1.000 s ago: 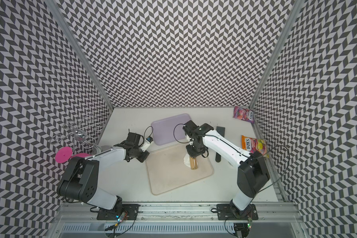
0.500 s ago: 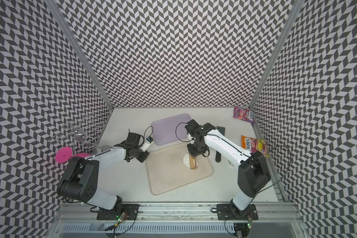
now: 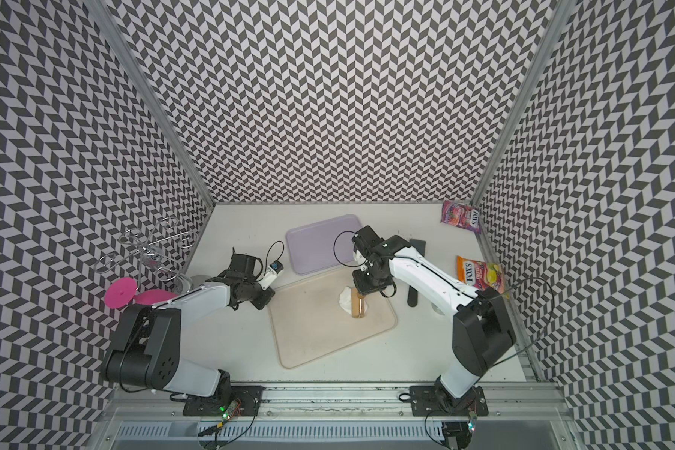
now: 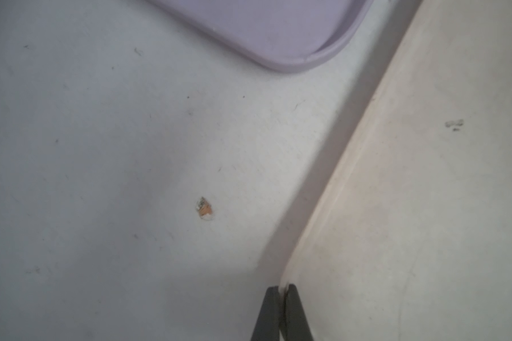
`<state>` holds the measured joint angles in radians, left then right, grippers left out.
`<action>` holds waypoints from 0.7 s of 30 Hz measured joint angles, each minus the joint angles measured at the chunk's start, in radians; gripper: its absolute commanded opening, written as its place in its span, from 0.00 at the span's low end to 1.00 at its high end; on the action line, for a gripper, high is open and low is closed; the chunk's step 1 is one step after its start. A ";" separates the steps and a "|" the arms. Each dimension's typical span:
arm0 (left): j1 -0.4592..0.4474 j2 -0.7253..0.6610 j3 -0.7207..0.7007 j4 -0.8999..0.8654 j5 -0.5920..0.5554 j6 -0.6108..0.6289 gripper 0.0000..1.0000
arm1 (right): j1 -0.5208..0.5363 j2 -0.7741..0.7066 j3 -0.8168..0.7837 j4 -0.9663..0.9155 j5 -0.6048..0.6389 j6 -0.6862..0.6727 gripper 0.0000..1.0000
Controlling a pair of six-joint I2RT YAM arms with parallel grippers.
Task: Roll out the dumpling wrappers from the dough
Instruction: Flatten out the dough on the work surface.
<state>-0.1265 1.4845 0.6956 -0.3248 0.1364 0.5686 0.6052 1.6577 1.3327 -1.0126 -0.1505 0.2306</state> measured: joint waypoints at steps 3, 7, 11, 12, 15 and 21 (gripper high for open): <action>0.019 -0.006 0.000 -0.009 0.000 0.011 0.00 | -0.006 -0.019 -0.018 0.035 -0.053 -0.020 0.00; 0.031 -0.006 0.007 -0.027 0.003 0.014 0.00 | -0.004 -0.032 -0.017 0.049 -0.105 -0.045 0.00; 0.037 -0.007 0.008 -0.034 0.006 0.018 0.00 | 0.002 -0.033 0.009 0.038 -0.137 -0.056 0.00; 0.037 -0.007 0.008 -0.034 0.007 0.018 0.00 | 0.006 -0.033 0.024 0.036 -0.151 -0.057 0.00; 0.037 -0.007 0.008 -0.034 0.009 0.021 0.00 | 0.017 -0.033 0.082 0.025 -0.176 -0.059 0.00; 0.037 -0.008 0.009 -0.036 0.012 0.023 0.00 | 0.022 -0.036 0.163 -0.010 -0.151 -0.055 0.00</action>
<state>-0.0891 1.4769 0.7048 -0.3607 0.1486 0.5915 0.6270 1.6215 1.4956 -1.0229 -0.3019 0.1757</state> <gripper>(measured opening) 0.065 0.307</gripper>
